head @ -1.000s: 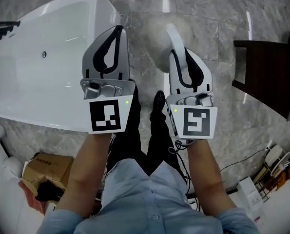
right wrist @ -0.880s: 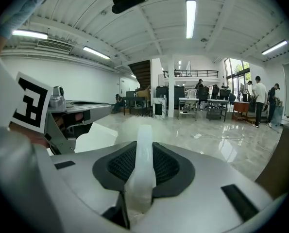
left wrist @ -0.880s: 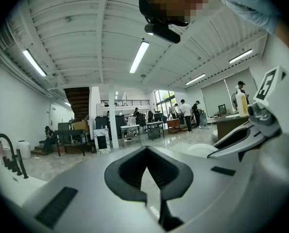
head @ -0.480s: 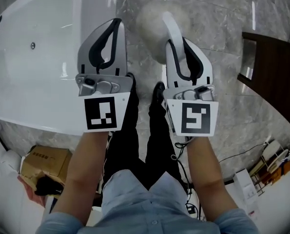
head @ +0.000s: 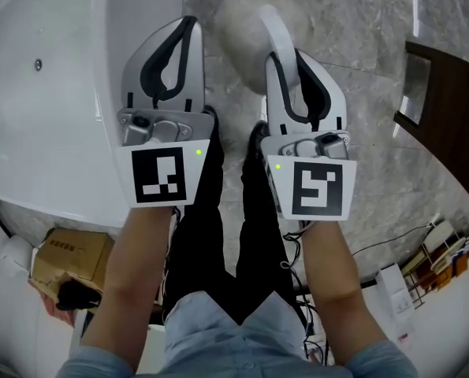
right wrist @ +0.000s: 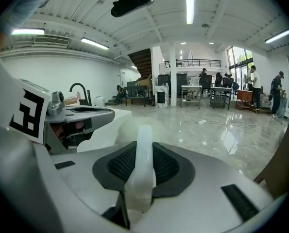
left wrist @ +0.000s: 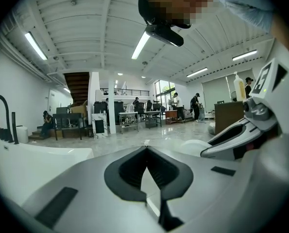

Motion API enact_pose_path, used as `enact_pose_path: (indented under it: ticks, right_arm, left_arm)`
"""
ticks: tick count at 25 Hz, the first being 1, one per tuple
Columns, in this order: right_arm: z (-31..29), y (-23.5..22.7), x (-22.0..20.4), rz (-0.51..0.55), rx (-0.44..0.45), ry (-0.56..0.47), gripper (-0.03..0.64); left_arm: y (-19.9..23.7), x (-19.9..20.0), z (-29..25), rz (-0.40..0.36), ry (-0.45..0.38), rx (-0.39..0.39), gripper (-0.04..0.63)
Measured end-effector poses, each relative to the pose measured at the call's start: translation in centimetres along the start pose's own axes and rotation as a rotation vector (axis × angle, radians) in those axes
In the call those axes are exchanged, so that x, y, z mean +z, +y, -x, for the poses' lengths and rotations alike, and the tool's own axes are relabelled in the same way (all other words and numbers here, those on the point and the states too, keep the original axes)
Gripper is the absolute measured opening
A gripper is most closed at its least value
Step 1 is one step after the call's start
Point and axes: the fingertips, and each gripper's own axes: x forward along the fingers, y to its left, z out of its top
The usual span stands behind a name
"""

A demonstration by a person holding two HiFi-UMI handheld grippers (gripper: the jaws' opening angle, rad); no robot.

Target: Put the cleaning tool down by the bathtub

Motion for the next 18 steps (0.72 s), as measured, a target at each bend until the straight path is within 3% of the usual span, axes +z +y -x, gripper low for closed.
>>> enact_pose_path:
  ticks: [13, 18]
  right_arm:
    - [-3.7, -0.8, -10.0, -0.022, -0.012, 0.099, 0.100]
    - [-5.9, -0.6, -13.3, -0.028, -0.010, 0.080, 0.100]
  left_arm:
    - [-0.3, -9.7, -1.4, 0.026, 0.043, 0.006, 0.015]
    - [-0.2, -14.2, -2.3, 0.023, 0.057, 0.014, 0.015]
